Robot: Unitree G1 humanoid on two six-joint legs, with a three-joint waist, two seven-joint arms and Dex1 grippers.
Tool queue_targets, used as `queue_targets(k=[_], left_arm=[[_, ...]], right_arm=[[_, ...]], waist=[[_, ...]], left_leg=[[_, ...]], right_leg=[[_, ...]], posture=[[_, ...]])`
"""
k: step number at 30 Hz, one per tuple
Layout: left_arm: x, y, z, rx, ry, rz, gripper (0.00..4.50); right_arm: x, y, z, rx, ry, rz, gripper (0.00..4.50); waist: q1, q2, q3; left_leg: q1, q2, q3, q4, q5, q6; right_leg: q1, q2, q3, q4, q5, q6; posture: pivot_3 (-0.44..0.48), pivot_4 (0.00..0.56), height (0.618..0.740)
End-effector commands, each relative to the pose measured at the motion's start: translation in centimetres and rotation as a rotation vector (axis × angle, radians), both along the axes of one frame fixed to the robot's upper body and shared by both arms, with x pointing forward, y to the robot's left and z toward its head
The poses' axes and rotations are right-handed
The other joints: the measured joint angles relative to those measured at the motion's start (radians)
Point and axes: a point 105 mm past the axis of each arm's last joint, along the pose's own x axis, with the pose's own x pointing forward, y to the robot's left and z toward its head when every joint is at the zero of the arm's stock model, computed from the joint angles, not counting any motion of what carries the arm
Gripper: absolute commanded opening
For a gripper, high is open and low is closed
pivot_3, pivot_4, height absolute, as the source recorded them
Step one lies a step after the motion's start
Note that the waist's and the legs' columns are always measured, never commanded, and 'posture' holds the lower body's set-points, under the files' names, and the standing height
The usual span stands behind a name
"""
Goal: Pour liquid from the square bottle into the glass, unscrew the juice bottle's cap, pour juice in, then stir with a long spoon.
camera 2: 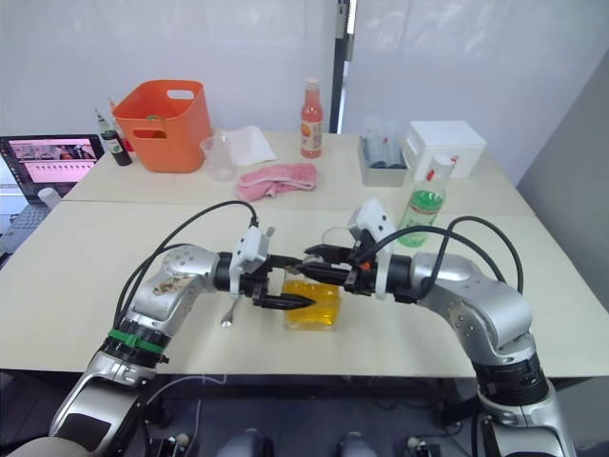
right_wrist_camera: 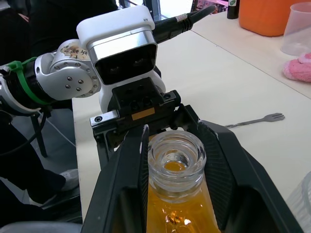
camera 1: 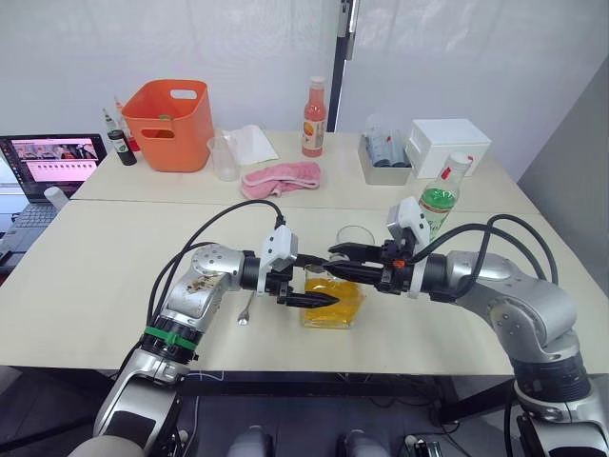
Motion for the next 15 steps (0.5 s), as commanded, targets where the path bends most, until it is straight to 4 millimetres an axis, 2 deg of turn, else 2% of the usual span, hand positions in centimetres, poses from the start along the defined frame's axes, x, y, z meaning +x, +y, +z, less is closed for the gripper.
queue_targets(k=[1,11,15], left_arm=[[-1.0,-0.2,-3.7,0.137,0.069,-0.039,2.83],[-1.2,-0.4,-3.8,0.138,0.076,-0.044,2.83],[-0.9,-0.4,-3.4,0.13,0.068,-0.037,2.83]], right_arm=[[-1.3,0.2,5.4,0.115,-0.191,0.043,1.05],[-1.7,-0.7,6.3,0.111,-0.22,-0.001,1.05],[-0.3,-3.9,4.9,0.095,-0.173,-0.164,1.05]], waist=[[-0.001,0.0,0.0],[0.002,0.002,-0.003],[0.004,0.002,-0.004]], left_leg=[[0.0,0.0,0.0,0.0,0.0,0.0],[0.002,0.0,0.0,-0.001,0.0,0.0],[0.002,0.0,0.0,-0.001,0.0,0.0]], right_leg=[[0.0,0.0,0.0,0.0,0.0,0.0],[0.003,0.0,0.0,-0.001,0.0,0.0],[0.003,0.0,0.0,-0.002,0.0,0.0]], posture=[[0.0,0.15,0.715],[0.0,0.15,0.715],[0.0,0.15,0.715]])
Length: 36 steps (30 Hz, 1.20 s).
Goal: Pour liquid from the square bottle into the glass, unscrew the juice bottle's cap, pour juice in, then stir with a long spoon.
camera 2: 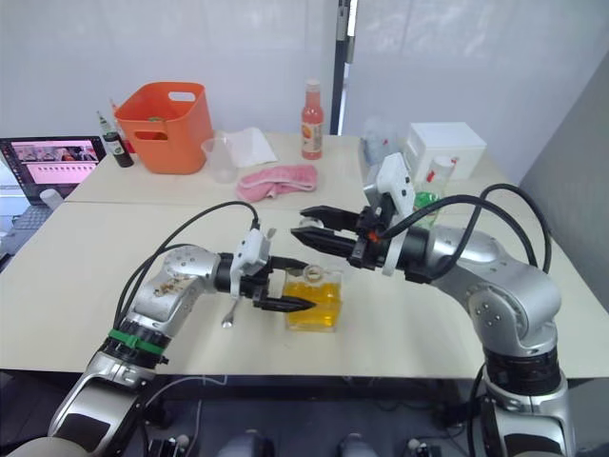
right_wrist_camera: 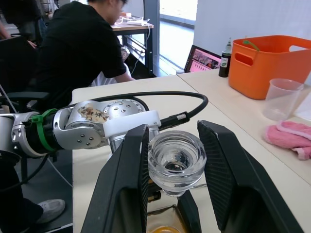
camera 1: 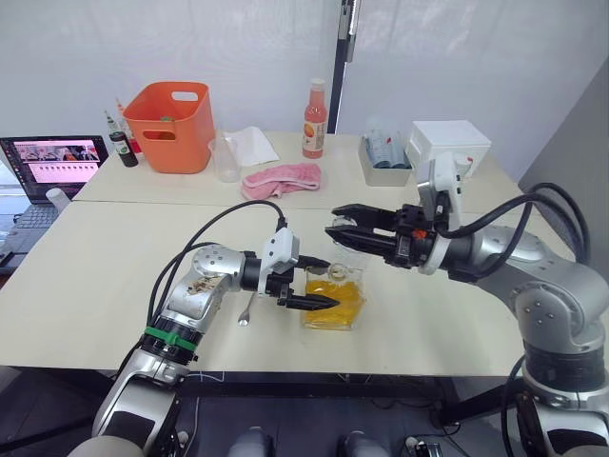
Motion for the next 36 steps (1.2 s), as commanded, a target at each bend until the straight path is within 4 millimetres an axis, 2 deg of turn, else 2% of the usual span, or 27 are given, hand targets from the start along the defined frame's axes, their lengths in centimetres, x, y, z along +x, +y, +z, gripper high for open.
queue_targets(k=[1,4,8,14,22,34,36], left_arm=[[-0.7,-0.1,-3.3,0.119,0.08,-0.016,2.83],[-0.5,0.0,-3.1,0.11,0.074,-0.01,2.83],[-0.5,0.0,-2.7,0.093,0.068,-0.011,2.83],[-0.6,-0.3,-2.5,0.08,0.062,-0.019,2.83],[-0.3,-0.2,-2.1,0.079,0.048,-0.008,2.83],[0.0,-0.1,-1.9,0.072,0.052,0.004,2.83],[0.0,-0.1,-1.9,0.072,0.053,0.007,2.83]], right_arm=[[0.8,-3.1,-0.5,0.006,0.008,-0.148,1.05],[2.2,-7.7,-4.3,-0.052,0.086,-0.409,1.05],[3.6,-12.3,-8.8,-0.055,0.134,-0.728,1.05],[5.0,-16.2,-12.8,-0.024,0.126,-1.045,1.05],[5.8,-18.7,-15.4,0.021,0.161,-1.275,1.05],[6.1,-18.8,-17.4,0.004,0.261,-1.303,1.05],[6.1,-18.9,-17.5,0.002,0.269,-1.304,2.1]], waist=[[0.0,0.0,0.0],[0.001,0.0,0.0],[-0.002,0.001,-0.002],[-0.001,0.004,-0.003],[-0.002,0.004,-0.004],[-0.002,0.004,-0.004],[-0.002,0.004,-0.004]], left_leg=[[0.0,0.0,0.0,0.0,0.0,0.0],[0.0,0.0,0.0,0.0,0.0,0.0],[0.0,0.0,0.002,0.0,0.0,0.0],[0.001,-0.001,0.003,0.0,0.0,0.0],[0.001,-0.001,0.003,0.0,0.0,0.0],[0.002,-0.001,0.002,0.0,0.0,0.0],[0.002,-0.001,0.002,0.0,0.0,0.0]], right_leg=[[0.0,0.0,0.0,0.0,0.0,0.0],[0.0,0.0,0.0,0.0,0.0,0.0],[0.0,0.0,0.002,0.0,0.0,0.0],[0.0,0.0,0.003,0.0,0.0,0.001],[0.0,0.0,0.003,0.0,-0.001,0.001],[0.002,0.0,0.003,0.0,-0.001,0.001],[0.002,0.0,0.003,0.0,-0.001,0.001]], posture=[[0.0,0.15,0.715],[0.0,0.15,0.715],[0.0,0.15,0.715],[0.0,0.15,0.715],[0.0,0.15,0.715],[0.0,0.15,0.715],[0.0,0.15,0.715]])
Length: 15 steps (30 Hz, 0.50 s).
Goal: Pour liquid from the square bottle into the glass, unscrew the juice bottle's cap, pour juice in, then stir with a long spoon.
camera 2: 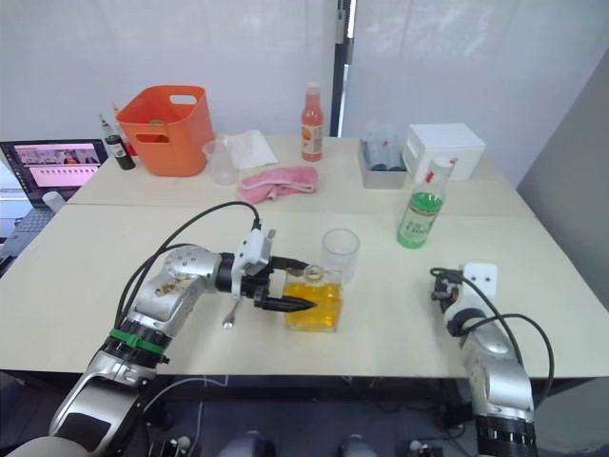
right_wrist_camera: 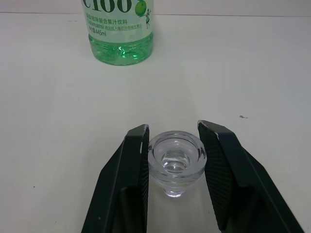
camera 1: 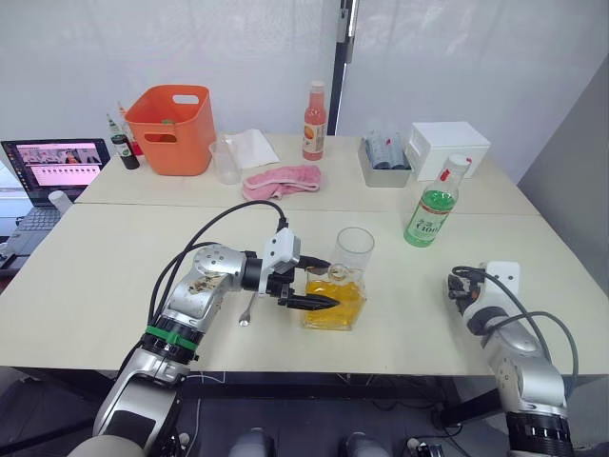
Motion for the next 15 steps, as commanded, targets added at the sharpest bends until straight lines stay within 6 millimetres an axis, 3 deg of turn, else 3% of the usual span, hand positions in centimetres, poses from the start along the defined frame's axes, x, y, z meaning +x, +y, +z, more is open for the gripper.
queue_targets(k=[1,7,15], left_arm=[[-0.2,-0.1,-1.9,0.067,0.05,0.0,2.83],[0.0,0.0,-1.8,0.068,0.048,0.005,2.83],[0.2,0.2,-1.4,0.055,0.042,0.011,2.83]], right_arm=[[-0.2,-0.7,-0.5,0.01,0.027,-0.027,2.4],[-0.1,-0.8,-0.4,0.02,0.016,-0.032,4.4],[0.0,-1.2,2.9,0.006,-0.132,-0.021,4.5]], waist=[[0.0,0.0,0.0],[-0.001,0.0,0.0],[-0.001,0.0,0.0]], left_leg=[[0.0,0.0,0.0,0.0,0.0,0.0],[0.0,0.0,0.0,0.0,0.0,0.0],[0.0,0.0,0.0,0.0,0.0,0.0]], right_leg=[[0.0,0.0,0.0,0.0,0.0,0.0],[0.0,0.0,0.0,0.0,0.0,0.0],[0.0,0.0,0.0,0.0,0.0,0.0]], posture=[[0.0,0.15,0.715],[0.0,0.15,0.715],[0.0,0.15,0.715]])
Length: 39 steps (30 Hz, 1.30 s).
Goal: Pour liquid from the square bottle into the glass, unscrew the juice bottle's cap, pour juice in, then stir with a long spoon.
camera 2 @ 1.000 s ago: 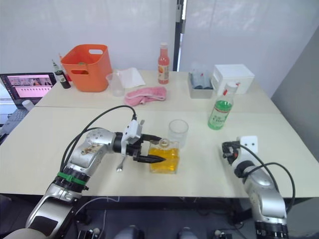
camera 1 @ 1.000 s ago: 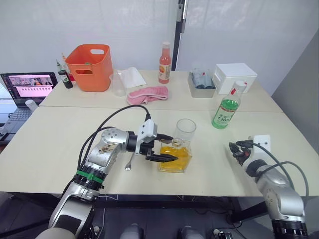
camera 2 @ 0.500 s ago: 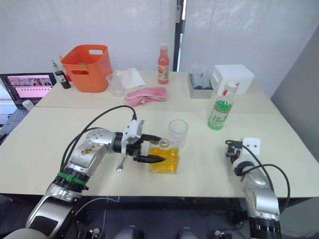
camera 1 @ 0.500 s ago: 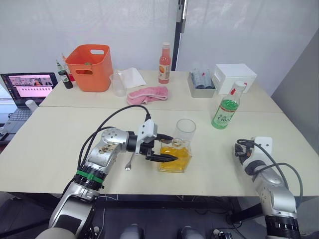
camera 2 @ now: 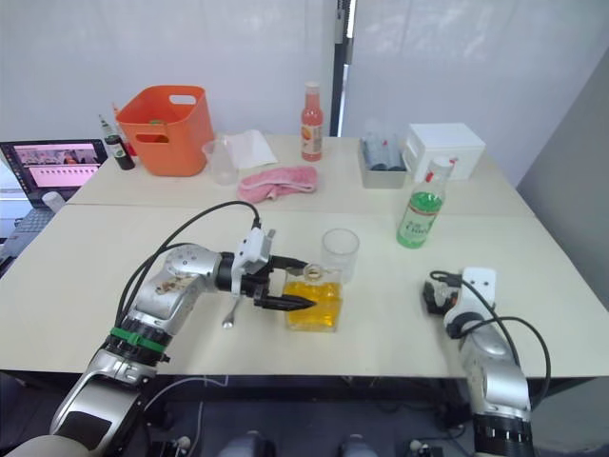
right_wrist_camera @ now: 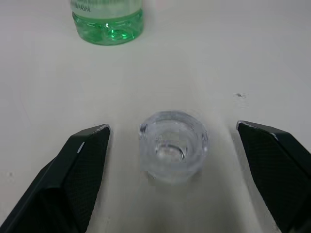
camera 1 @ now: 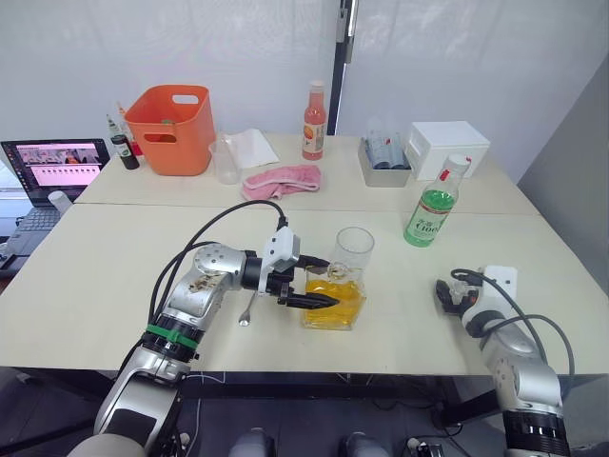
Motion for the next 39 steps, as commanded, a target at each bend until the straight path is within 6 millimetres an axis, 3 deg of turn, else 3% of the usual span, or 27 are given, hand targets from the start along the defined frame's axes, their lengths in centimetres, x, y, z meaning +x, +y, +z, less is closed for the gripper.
queue_targets(k=[1,5,10,13,18,27,33,39], left_arm=[[0.0,0.2,-1.2,0.048,0.032,0.011,2.83],[-0.1,0.5,-0.4,0.015,0.018,0.015,2.83],[-0.7,2.3,1.8,-0.048,0.005,0.032,2.83],[-0.8,3.8,3.0,-0.092,0.029,0.073,2.83],[-0.1,6.2,4.2,-0.104,0.035,0.169,2.83],[3.1,8.5,7.7,-0.106,-0.09,0.33,2.83],[6.4,7.8,9.7,-0.118,-0.212,0.392,2.83],[9.4,5.0,10.5,-0.125,-0.351,0.42,2.83]], right_arm=[[-0.1,-0.9,3.7,-0.023,-0.145,-0.011,4.5],[-0.5,-0.7,5.1,-0.039,-0.195,0.017,4.5],[-1.8,1.1,8.7,-0.035,-0.301,0.184,4.5],[-3.1,3.6,9.7,0.002,-0.297,0.385,4.5],[-5.2,7.7,9.5,-0.019,-0.216,0.676,4.5],[-5.2,10.1,7.7,-0.042,-0.13,0.772,4.5],[-4.5,11.1,7.8,-0.021,-0.15,0.768,4.5],[-4.3,11.9,8.1,0.015,-0.174,0.769,4.5]], waist=[[0.0,0.0,0.0],[-0.003,0.0,0.0],[-0.018,0.001,0.0],[-0.031,0.001,0.001],[-0.032,0.001,0.002],[-0.007,0.0,0.003],[0.001,-0.001,0.004],[0.001,-0.001,0.004]], left_leg=[[0.0,0.0,0.0,0.0,0.0,0.0],[0.0,0.0,0.0,0.0,0.0,0.0],[-0.002,0.001,0.0,-0.002,0.0,0.0],[-0.002,0.002,0.0,-0.003,0.0,0.0],[-0.002,0.002,-0.001,-0.003,0.0,0.0],[-0.006,0.0,-0.001,0.0,0.0,0.0],[-0.007,0.0,-0.001,0.0,0.0,0.0],[-0.01,-0.001,-0.002,0.001,0.0,0.001]], right_leg=[[0.0,0.0,0.0,0.0,0.0,0.0],[-0.001,0.0,0.0,0.0,0.0,0.0],[-0.004,0.001,0.001,0.001,0.0,0.0],[-0.004,0.001,0.001,0.001,0.0,0.0],[-0.005,0.002,0.001,0.001,-0.001,-0.001],[-0.006,0.0,0.0,0.0,-0.001,0.0],[-0.006,0.0,-0.001,0.0,-0.001,0.0],[-0.008,0.0,-0.002,-0.001,-0.001,0.001]], posture=[[0.0,0.15,0.715],[0.0,0.15,0.715],[0.0,0.15,0.715],[0.0,0.15,0.715],[0.0,0.15,0.715],[0.0,0.15,0.715],[0.0,0.15,0.715],[0.0,0.15,0.715]])
